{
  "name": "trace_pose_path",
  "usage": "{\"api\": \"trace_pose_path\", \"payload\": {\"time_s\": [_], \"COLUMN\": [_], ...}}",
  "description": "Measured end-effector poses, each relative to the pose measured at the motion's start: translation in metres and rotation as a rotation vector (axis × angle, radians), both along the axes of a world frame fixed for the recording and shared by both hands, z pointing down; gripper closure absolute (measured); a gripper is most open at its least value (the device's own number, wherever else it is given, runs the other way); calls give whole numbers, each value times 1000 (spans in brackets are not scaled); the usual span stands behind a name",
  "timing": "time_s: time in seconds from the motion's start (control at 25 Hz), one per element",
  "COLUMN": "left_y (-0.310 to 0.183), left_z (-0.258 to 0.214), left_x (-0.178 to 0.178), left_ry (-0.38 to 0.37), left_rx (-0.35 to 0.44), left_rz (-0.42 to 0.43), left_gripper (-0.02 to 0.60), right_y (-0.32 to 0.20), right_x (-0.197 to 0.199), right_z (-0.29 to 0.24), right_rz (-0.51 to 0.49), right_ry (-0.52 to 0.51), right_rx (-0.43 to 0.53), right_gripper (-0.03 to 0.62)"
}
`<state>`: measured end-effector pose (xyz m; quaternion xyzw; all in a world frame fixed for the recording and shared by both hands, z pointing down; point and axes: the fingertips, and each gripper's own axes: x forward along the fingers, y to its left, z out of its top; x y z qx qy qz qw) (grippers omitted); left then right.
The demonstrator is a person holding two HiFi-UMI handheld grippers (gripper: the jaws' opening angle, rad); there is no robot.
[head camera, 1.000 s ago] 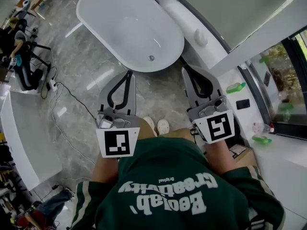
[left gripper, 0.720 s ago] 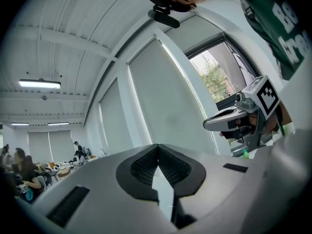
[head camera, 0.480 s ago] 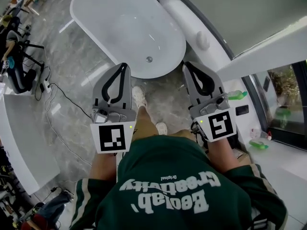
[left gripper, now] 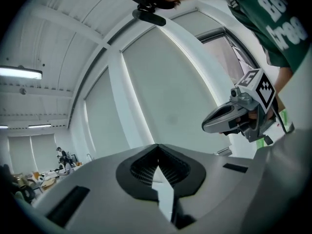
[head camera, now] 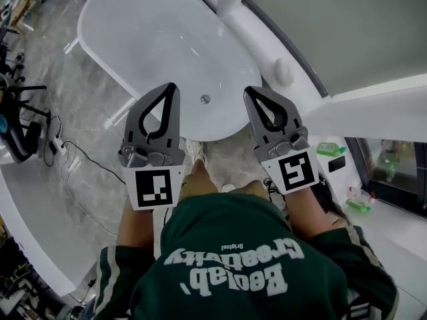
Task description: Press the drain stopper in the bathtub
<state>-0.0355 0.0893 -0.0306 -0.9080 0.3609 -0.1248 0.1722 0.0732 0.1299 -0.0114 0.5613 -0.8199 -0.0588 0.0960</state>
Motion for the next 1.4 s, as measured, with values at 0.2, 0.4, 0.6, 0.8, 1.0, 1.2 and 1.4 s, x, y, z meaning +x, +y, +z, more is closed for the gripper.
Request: {"api": "trace_pose_path", "payload": {"time_s": [0.2,0.4,0.6,0.8,1.0,1.2,1.4], "left_y": [-67,-104,-126,-151,-176,-197,-208], "left_z": [7,32,57,65,89,124,151], "left_x": [3,14,28,38,52,69,87], "left_ry": [3,21,43,71,52,71,97], "left_rx": [-28,-88,-132,-170,-206,-276,-320], "left_rz": [44,111,140,109,10,-114,-252], "left_gripper": [572,572,572,572,572,572,572], "right_y": [-59,-93,-115,-150,-184,-207,-218], "right_x": [-8,-6,1,14,22,47,63], "right_z": [4,12,38,44,74,116,161], "right_rz": [22,80,85,94,-13,-96,-241], "right_ry": [6,87,136,129,98,30,-16], "right_rx": [-26,-8,-58,-110,-154,-210,-308], "right_gripper": [585,585,585,585,585,585,585]}}
